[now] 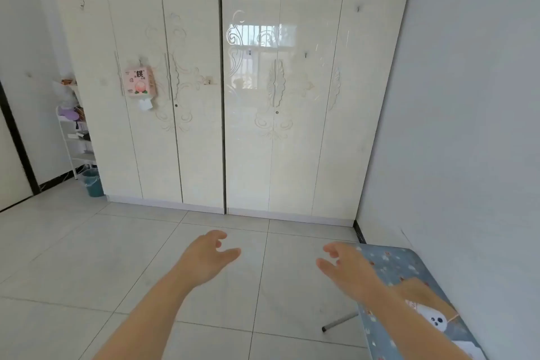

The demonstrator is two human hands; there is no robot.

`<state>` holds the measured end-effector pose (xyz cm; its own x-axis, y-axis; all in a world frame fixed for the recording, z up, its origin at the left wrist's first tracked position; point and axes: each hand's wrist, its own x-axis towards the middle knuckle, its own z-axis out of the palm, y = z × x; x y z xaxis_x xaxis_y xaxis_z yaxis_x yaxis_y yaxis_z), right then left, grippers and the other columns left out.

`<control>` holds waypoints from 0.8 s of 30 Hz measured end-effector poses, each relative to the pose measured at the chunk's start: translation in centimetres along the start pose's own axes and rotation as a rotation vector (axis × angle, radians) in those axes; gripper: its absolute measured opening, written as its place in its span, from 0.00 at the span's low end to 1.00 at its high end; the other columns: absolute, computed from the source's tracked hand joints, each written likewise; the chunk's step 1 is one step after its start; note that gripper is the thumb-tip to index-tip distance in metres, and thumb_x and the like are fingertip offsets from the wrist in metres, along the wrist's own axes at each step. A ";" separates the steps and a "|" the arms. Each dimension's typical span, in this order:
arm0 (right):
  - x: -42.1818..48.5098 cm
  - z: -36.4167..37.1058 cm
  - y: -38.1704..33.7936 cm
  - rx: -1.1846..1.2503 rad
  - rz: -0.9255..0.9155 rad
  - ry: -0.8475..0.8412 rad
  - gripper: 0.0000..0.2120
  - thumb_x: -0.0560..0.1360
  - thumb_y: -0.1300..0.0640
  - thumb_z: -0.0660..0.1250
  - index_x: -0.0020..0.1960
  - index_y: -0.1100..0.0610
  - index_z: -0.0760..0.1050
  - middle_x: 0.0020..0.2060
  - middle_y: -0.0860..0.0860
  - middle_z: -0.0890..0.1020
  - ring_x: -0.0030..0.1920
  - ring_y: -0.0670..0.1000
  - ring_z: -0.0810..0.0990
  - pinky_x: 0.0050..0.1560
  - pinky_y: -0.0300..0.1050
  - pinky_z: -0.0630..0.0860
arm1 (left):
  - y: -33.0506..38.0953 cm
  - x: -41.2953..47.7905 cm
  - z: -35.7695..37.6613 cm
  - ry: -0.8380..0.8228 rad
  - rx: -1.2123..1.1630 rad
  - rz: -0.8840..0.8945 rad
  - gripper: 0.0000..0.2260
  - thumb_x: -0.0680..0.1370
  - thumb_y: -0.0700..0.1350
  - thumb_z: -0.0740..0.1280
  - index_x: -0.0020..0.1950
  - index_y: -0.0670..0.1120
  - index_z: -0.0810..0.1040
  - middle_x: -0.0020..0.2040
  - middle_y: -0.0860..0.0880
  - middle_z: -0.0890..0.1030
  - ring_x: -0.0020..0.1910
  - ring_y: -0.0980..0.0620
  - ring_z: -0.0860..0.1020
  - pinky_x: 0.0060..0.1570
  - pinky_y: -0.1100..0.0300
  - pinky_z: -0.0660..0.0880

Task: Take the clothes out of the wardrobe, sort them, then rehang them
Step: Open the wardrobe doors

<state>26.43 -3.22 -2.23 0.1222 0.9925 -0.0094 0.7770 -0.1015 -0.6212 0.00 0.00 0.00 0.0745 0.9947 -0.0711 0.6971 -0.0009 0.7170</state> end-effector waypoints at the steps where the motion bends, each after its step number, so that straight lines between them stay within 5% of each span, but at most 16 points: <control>1: 1.7 0.2 -0.4 -0.001 -0.005 -0.002 0.20 0.77 0.49 0.62 0.67 0.53 0.67 0.61 0.50 0.72 0.58 0.47 0.72 0.55 0.37 0.67 | -0.2 1.5 -0.5 -0.007 0.013 0.012 0.24 0.76 0.54 0.66 0.69 0.48 0.66 0.65 0.48 0.71 0.58 0.52 0.71 0.56 0.61 0.67; 24: 43.6 0.6 -2.6 -0.116 -0.010 -0.076 0.20 0.77 0.48 0.61 0.67 0.52 0.66 0.61 0.50 0.71 0.59 0.48 0.73 0.58 0.40 0.68 | 2.4 42.6 -3.0 -0.129 0.254 0.005 0.25 0.77 0.55 0.63 0.71 0.48 0.64 0.68 0.48 0.69 0.65 0.51 0.69 0.61 0.61 0.65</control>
<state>29.30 40.31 -1.51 0.0708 0.9953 -0.0657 0.8447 -0.0948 -0.5267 2.72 42.64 0.73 0.1575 0.9732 -0.1674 0.8515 -0.0480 0.5222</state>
